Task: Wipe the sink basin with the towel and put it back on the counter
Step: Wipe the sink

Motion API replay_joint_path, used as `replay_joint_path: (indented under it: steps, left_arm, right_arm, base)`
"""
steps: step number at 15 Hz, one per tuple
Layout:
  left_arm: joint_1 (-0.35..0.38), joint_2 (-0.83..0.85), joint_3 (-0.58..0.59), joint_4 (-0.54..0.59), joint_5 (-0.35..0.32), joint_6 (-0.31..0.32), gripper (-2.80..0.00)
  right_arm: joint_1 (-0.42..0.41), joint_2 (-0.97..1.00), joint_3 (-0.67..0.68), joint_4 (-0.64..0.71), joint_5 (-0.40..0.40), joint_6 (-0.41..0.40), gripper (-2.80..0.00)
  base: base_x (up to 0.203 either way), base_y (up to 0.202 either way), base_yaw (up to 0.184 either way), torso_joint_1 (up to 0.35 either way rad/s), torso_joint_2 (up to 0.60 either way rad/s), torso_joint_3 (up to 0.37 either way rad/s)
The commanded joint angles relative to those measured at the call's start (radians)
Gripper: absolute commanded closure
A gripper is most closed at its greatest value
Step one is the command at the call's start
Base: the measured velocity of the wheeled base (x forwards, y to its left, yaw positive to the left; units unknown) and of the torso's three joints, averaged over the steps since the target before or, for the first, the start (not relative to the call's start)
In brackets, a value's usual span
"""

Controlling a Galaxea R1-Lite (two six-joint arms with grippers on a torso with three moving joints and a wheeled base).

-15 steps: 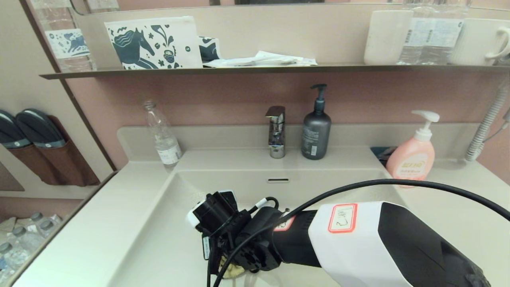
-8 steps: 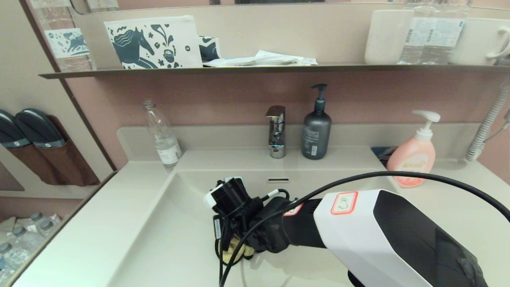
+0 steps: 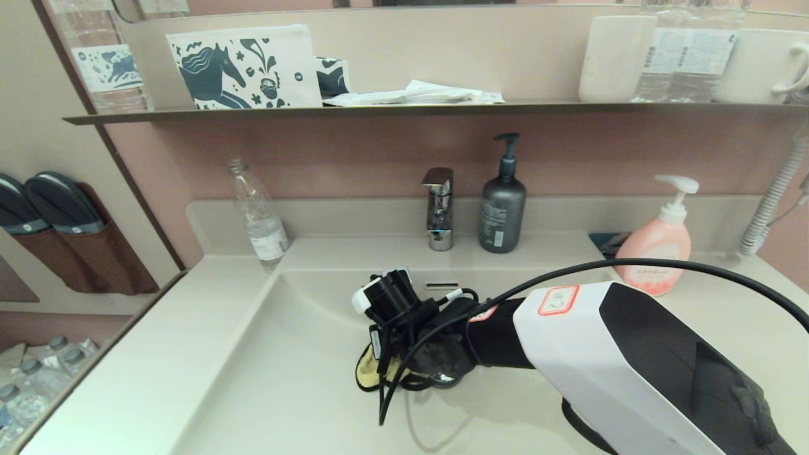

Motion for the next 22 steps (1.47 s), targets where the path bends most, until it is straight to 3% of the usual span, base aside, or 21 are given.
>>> replay_joint_path:
  steps: [1, 7, 22]
  left_arm:
    - [0.000, 0.000, 0.000, 0.000, 0.000, -0.001, 0.00]
    - [0.000, 0.000, 0.000, 0.000, 0.000, -0.001, 0.00]
    - [0.000, 0.001, 0.000, 0.000, 0.000, -0.001, 0.00]
  right_arm:
    - [-0.016, -0.036, 0.010, 0.034, -0.007, 0.000, 0.00]
    - [-0.082, -0.086, 0.030, 0.104, -0.050, 0.001, 0.00]
    - [-0.100, -0.171, 0.168, 0.102, -0.068, 0.004, 0.00]
  base:
    - [0.000, 0.000, 0.000, 0.000, 0.00, 0.000]
    - [0.000, 0.000, 0.000, 0.000, 0.00, 0.000]
    - [0.000, 0.000, 0.000, 0.000, 0.00, 0.000]
